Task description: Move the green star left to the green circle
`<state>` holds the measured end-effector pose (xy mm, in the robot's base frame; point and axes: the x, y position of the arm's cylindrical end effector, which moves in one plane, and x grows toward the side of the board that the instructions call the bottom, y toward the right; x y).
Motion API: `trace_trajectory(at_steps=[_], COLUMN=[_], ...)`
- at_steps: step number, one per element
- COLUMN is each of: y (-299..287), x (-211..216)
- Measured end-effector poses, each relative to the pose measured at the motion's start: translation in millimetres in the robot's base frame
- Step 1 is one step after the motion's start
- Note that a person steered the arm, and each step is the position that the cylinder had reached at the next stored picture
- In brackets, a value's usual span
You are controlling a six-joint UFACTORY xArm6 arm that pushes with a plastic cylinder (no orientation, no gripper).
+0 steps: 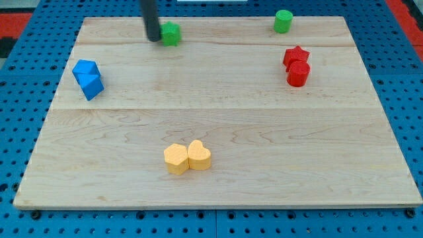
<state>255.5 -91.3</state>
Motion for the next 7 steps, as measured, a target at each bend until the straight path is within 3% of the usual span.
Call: trace_trajectory(at_steps=[1,2,3,4,5,7], y=[59.5,56.7,-6.5,-8.0,24.4,158.8], x=[6.3,31.6,29.0,1.5,-15.0,-14.0])
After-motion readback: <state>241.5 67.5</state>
